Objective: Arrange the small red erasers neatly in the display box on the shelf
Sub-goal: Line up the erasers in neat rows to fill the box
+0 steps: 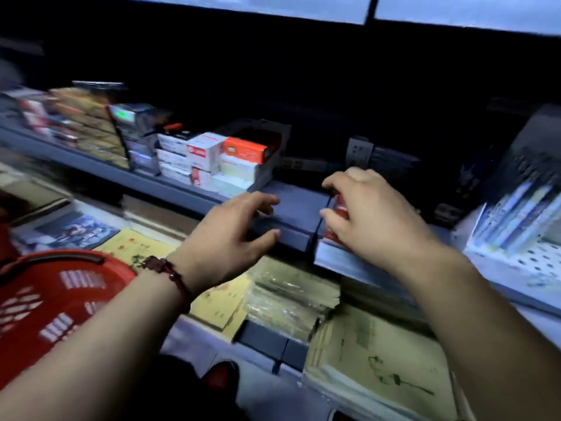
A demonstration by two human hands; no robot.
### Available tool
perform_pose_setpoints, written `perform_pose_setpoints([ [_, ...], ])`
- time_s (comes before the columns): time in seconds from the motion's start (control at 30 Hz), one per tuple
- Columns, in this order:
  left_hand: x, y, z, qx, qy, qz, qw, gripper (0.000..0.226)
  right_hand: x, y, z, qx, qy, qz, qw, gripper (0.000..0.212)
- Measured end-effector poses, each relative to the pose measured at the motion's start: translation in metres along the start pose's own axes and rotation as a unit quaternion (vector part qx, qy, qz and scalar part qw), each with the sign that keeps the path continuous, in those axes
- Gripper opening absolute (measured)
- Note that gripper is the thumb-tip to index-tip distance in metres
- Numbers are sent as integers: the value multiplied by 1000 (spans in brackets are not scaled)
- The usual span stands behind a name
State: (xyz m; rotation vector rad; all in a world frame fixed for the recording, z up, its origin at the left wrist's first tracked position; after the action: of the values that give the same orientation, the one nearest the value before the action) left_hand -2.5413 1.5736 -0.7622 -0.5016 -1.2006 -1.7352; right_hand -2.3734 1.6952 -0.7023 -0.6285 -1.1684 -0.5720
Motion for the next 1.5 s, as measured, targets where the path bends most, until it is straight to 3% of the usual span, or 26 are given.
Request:
perform_pose_setpoints([
  [0.2, 65, -11, -109, 35, 1, 85, 996, 61, -17, -87, -46, 131, -76, 58, 987, 57],
  [0.4, 109, -21, -223, 84, 12, 128, 988, 60, -52, -180, -91, 250, -151, 84, 953, 60],
  [0.7, 126, -21, -403, 189, 22, 142, 971, 57, -127, -293, -168, 392, -301, -2, 869, 75],
  [0.93, 120, -11, -528, 250, 37, 113, 961, 50, -163, -345, -229, 487, -382, -66, 783, 68],
  [1.27, 105, 19, -644, 392, 63, 39, 917, 56, -195, -401, -293, 551, -430, -88, 710, 78],
  [1.5, 107, 33, -722, 522, 136, 54, 840, 57, -199, -436, -330, 567, -434, -62, 697, 87],
])
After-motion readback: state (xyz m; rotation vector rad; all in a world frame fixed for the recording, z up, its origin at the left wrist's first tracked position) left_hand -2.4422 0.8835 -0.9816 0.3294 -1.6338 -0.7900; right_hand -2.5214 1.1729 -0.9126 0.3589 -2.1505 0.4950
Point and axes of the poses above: each hand's wrist, its own z-axis towards the middle knuckle, its own x-axis out of the back of the hand, y = z × x, the point moved 2 cm from there along z, towards the middle knuckle, and after that the axes turned 10 degrees about -x, right-handed, at the moved point
